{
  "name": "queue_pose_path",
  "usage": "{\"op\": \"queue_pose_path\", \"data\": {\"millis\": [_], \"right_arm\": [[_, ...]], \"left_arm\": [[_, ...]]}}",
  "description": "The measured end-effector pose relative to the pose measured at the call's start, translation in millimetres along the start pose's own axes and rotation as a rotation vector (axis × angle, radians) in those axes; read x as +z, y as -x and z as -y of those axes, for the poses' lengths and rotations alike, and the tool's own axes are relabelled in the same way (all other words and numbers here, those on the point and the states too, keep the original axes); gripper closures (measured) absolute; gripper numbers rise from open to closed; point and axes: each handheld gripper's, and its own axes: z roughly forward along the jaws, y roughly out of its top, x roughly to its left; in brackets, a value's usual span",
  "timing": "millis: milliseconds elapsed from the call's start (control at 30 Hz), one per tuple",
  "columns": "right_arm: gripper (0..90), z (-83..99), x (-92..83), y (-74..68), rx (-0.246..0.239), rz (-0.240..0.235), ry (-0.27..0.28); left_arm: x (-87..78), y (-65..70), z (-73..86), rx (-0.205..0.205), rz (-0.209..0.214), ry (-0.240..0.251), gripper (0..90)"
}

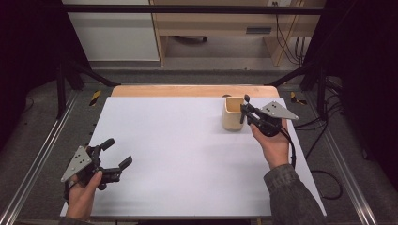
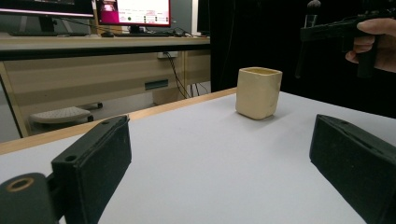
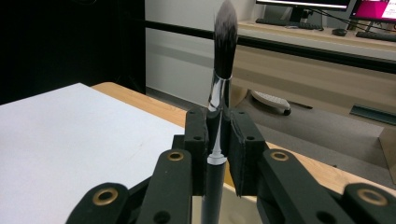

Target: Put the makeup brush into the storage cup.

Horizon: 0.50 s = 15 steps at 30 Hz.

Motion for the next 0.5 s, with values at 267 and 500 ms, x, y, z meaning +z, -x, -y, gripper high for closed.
{"op": "queue_pose_path", "data": {"millis": [267,500], "right_arm": [[79.0,-6.6,8.5,3.8,-0.014,0.003,-0.012],[79.0,-11.4,13.9,6.4,-0.006,0.010,-0.007]], "left_arm": [[0.0,-0.1,0.0,0.000,0.001,0.000,5.3],[0.1,-0.3,0.3,-0.001,0.002,-0.002,5.3]]}}
